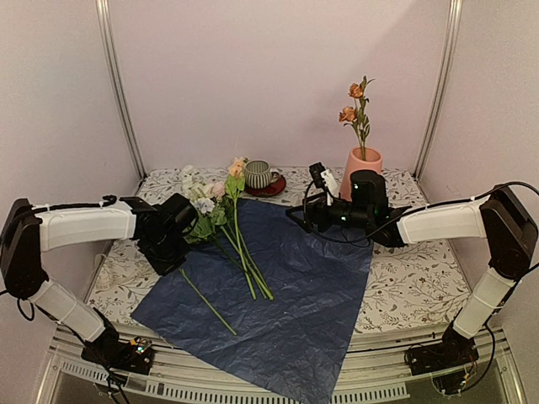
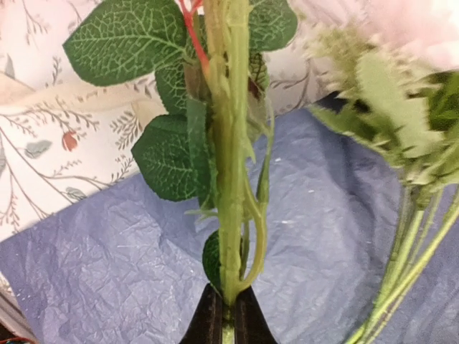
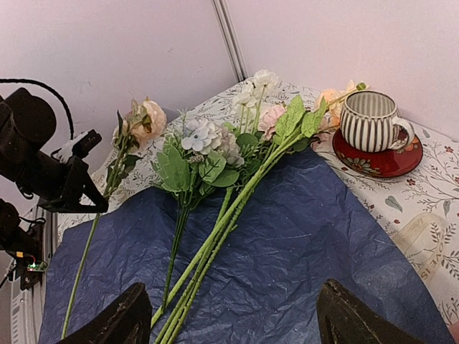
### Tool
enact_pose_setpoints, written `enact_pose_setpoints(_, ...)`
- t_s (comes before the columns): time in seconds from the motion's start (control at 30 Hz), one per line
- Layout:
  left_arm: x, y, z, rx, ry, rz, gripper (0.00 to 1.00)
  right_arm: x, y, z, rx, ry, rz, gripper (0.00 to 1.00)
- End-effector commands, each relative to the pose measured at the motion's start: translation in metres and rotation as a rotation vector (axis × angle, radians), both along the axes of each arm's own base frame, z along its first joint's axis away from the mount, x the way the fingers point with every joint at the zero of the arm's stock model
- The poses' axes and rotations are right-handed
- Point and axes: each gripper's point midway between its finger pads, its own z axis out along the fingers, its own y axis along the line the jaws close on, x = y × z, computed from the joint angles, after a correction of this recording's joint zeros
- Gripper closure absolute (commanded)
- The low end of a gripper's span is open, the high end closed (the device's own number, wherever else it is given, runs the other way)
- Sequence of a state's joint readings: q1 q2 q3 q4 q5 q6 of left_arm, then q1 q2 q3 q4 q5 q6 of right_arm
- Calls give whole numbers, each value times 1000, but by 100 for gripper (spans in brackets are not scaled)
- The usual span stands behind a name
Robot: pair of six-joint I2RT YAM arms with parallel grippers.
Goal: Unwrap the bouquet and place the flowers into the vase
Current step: Pick up the fake flower from the flattened wrapping paper, then pass from the left arm to the right
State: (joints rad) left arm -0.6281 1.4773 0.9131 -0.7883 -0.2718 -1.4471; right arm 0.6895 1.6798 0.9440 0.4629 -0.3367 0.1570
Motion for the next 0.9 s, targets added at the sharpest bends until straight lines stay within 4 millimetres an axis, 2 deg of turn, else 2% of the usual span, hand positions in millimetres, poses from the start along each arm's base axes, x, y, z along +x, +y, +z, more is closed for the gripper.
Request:
enact_pose_setpoints(0.0, 14, 1, 41, 52, -109, -87, 100, -7, 3, 11, 21, -17, 30, 19)
enact_pose_setpoints(0.13, 44, -30, 104, 17, -324, -312, 100, -12, 8, 26, 54, -4, 64, 19)
enact_pose_setpoints(0.27, 53, -59, 159, -33, -570, -534, 100, -26, 21, 50, 117, 36, 178, 21)
enact_pose_setpoints(0.37, 44, -104, 210, -174, -826, -784, 100, -40, 31, 68, 173, 75, 271, 22)
enact_pose_setpoints(0.43, 28, -123, 235, -232, -961, -914, 100, -48, 39, 78, 205, 102, 315, 23)
enact_pose_setpoints(0.5, 10, -137, 251, -283, -1068, -1019, 100, -57, 47, 90, 232, 114, 354, 23)
enact_pose_setpoints(0.67, -17, -151, 270, -351, -1230, -1162, 100, -75, 64, 117, 290, 112, 413, 25)
enact_pose_setpoints(0.77, -35, -164, 275, -402, -1302, -1274, 100, -87, 73, 136, 325, 85, 454, 27)
enact_pose_setpoints(0.83, -38, -169, 275, -411, -1312, -1299, 100, -96, 79, 139, 330, 69, 477, 29)
enact_pose_setpoints(0.87, -39, -172, 275, -417, -1314, -1317, 100, -101, 84, 151, 342, 36, 493, 30)
